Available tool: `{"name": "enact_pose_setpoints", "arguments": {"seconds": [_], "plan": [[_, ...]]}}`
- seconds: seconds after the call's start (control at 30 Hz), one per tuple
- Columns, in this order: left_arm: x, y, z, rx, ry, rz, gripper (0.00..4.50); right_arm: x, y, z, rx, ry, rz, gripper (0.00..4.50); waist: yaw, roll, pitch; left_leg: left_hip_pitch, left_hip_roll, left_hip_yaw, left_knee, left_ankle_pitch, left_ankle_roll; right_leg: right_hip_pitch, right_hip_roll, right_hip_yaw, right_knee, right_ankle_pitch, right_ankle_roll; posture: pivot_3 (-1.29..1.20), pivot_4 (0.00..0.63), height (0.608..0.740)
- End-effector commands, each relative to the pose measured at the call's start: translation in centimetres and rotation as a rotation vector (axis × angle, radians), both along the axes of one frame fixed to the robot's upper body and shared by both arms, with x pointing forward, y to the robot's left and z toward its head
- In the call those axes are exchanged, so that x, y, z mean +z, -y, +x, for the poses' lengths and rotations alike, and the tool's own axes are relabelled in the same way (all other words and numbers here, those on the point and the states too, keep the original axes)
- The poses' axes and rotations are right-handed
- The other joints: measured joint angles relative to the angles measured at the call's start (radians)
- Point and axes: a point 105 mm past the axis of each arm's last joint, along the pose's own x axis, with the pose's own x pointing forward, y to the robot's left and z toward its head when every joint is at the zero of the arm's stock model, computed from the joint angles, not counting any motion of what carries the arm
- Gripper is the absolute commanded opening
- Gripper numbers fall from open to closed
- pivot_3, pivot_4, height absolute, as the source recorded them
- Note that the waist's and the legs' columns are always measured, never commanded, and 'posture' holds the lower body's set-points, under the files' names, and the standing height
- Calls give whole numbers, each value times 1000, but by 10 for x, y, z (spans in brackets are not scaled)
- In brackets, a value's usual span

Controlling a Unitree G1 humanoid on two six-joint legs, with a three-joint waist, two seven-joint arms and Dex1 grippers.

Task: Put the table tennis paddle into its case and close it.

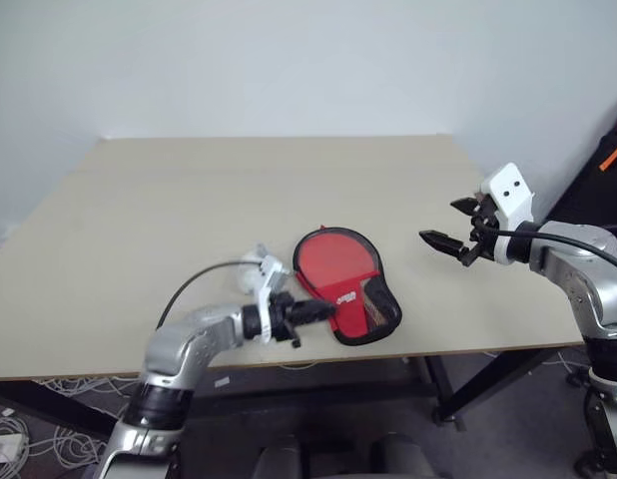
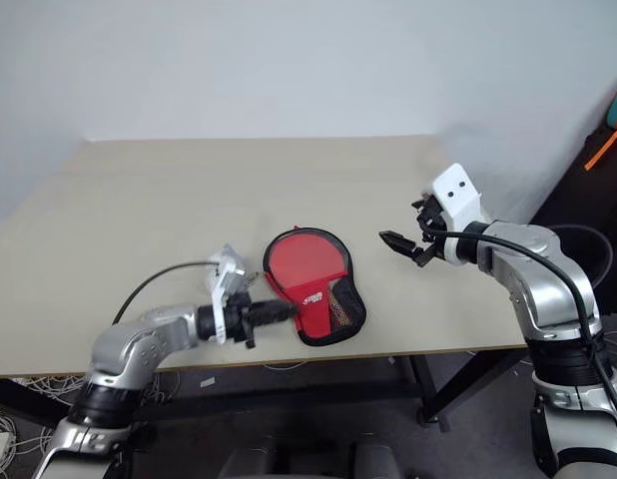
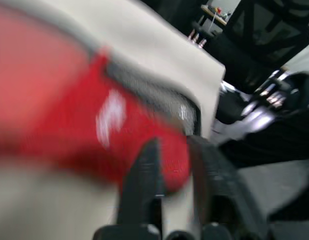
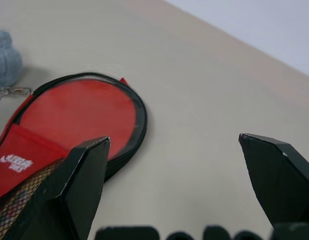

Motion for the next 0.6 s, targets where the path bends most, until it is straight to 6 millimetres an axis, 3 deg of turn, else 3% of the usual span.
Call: {"name": "enact_pose_setpoints", "arguments": {"seconds": [0.03,0.13,0.6], "plan": [[22,4,-2,-1,27,-81,2229,12,-8,-4,17,51,14,4500,1,0,0,0,0,0,1,0,0,0,-1,0,0,0,0,0,0,740],[15,5,-5,14,6,-57,3220,11,-11,-6,21,47,27,4500,-1,0,0,0,-1,0,1,0,0,1,-1,0,0,0,0,0,0,740],[-3,8,-3,85,-177,-51,3220,10,-19,-11,25,33,49,4500,-1,0,0,0,-1,0,1,0,0,1,0,0,0,0,0,0,0,740]]}}
